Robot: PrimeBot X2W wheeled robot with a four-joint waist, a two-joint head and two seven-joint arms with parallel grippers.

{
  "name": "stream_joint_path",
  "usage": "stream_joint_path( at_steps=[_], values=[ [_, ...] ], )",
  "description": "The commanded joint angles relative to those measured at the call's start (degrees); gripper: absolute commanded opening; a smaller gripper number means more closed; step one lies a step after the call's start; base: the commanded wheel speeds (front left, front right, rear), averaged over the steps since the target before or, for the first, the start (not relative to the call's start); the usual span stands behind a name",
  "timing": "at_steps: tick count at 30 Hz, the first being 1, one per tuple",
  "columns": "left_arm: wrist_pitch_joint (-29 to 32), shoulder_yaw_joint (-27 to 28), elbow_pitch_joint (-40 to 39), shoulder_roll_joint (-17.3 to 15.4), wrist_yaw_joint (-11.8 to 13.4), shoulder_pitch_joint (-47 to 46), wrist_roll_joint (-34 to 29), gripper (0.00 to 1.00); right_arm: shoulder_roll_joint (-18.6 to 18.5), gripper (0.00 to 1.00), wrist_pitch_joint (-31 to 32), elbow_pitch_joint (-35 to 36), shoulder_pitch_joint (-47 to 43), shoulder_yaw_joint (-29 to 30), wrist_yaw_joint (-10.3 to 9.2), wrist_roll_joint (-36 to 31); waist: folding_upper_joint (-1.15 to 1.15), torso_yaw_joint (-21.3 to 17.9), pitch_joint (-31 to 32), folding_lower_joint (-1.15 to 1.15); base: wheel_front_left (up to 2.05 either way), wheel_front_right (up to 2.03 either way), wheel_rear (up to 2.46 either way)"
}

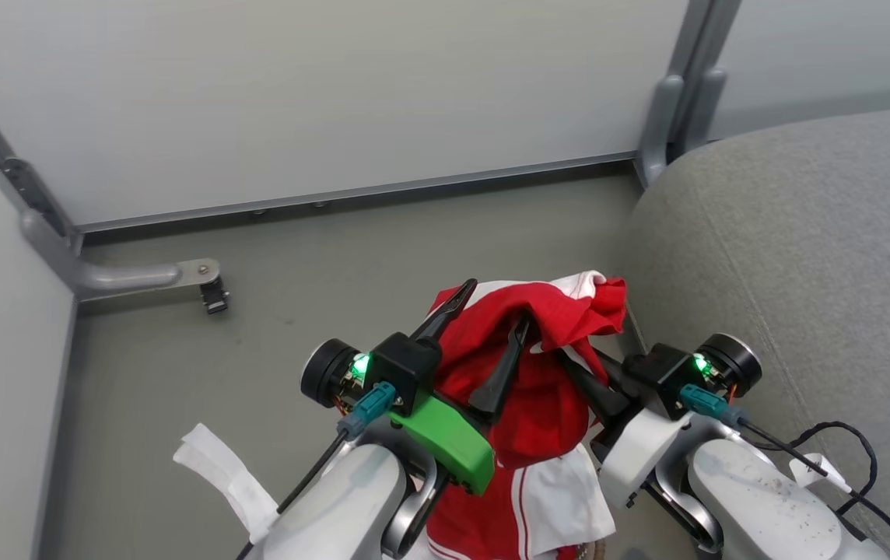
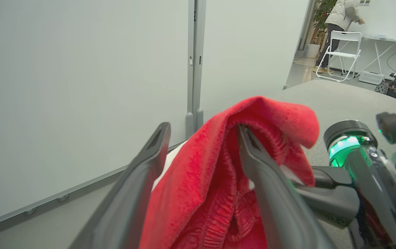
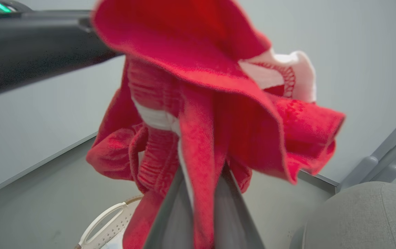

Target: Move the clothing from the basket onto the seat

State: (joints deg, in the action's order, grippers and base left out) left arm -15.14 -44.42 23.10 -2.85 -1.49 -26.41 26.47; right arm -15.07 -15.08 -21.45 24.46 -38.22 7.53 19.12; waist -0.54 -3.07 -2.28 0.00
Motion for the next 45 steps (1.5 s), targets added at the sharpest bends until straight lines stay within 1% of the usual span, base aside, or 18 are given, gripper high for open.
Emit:
stream_joint_path(
  at_steps=[1,6,12,16,18,23,29,32,35,39,44,45],
  values=[
    [0.0,0.2,0.5,-0.1,-0.2,-0.1,-1.0,1.0,-0.3,0.0,-0.1,0.5,-0.9,0.7,-0.08,-0.3,0.54,-6.1,-1.6,0.0,0.0,0.0,0.0],
    [0.0,0.8,1.0,-0.1,-0.6,-0.8,-2.1,1.0,-0.2,0.0,-0.1,2.4,-1.9,2.9,-0.08,-0.9,0.54,-14.3,-3.2,0.0,0.0,0.0,0.0],
    [0.0,1.5,2.4,-0.2,-1.2,-1.4,-3.8,1.0,-0.1,0.0,-0.1,4.6,-3.5,6.3,-0.08,-1.5,0.54,-22.6,-5.1,0.0,0.0,0.0,0.0],
    [0.0,1.8,3.0,-0.2,-1.7,-1.4,-4.5,1.0,0.1,0.0,-0.1,5.9,-5.1,9.2,-0.08,-2.0,0.54,-26.0,-6.1,0.0,0.0,0.0,0.0],
    [0.0,1.6,3.4,-0.2,-2.1,-1.6,-4.7,1.0,0.1,0.0,-0.1,6.3,-6.0,11.3,-0.08,-2.2,0.54,-26.8,-6.6,0.0,0.0,0.0,0.0],
    [0.0,1.5,4.1,-0.2,-2.5,-2.0,-5.1,1.0,0.3,0.0,-0.1,7.2,-7.4,15.3,-0.08,-3.3,0.54,-27.2,-7.8,0.0,0.0,0.0,0.0],
    [0.0,2.3,5.0,-0.2,-2.4,-2.5,-7.0,1.0,-0.6,0.0,-0.1,5.9,-3.2,19.1,-0.08,-5.8,0.54,-26.8,-10.2,0.0,0.0,0.0,0.0],
    [0.0,2.6,5.2,-0.2,-2.8,-3.1,-8.1,1.0,-1.7,0.0,-0.1,4.7,0.7,20.9,-0.08,-7.0,0.54,-25.3,-12.3,0.0,0.0,0.0,0.0],
    [0.0,2.7,5.5,-0.2,-3.2,-3.9,-8.8,1.0,-2.9,0.0,-0.1,3.3,5.5,23.9,-0.08,-6.7,0.54,-23.3,-15.2,0.0,0.0,0.0,0.0],
    [0.0,2.9,6.2,-0.2,-3.6,-5.4,-10.5,1.0,-5.1,0.0,-0.1,-0.5,12.3,27.2,-0.08,-7.6,0.54,-20.5,-19.0,0.0,0.0,0.0,0.0],
    [0.0,3.4,6.9,-0.2,-4.1,-6.8,-11.6,1.0,-7.3,0.0,-0.1,-5.1,18.6,29.5,-0.08,-10.1,0.54,-17.3,-21.9,0.0,0.0,0.0,0.0],
    [0.0,3.5,6.9,-0.2,-4.3,-7.2,-12.0,1.0,-8.0,0.0,-0.1,-7.0,20.3,30.7,-0.08,-10.2,0.54,-16.2,-22.7,0.0,0.0,0.0,0.0]
  ],
)
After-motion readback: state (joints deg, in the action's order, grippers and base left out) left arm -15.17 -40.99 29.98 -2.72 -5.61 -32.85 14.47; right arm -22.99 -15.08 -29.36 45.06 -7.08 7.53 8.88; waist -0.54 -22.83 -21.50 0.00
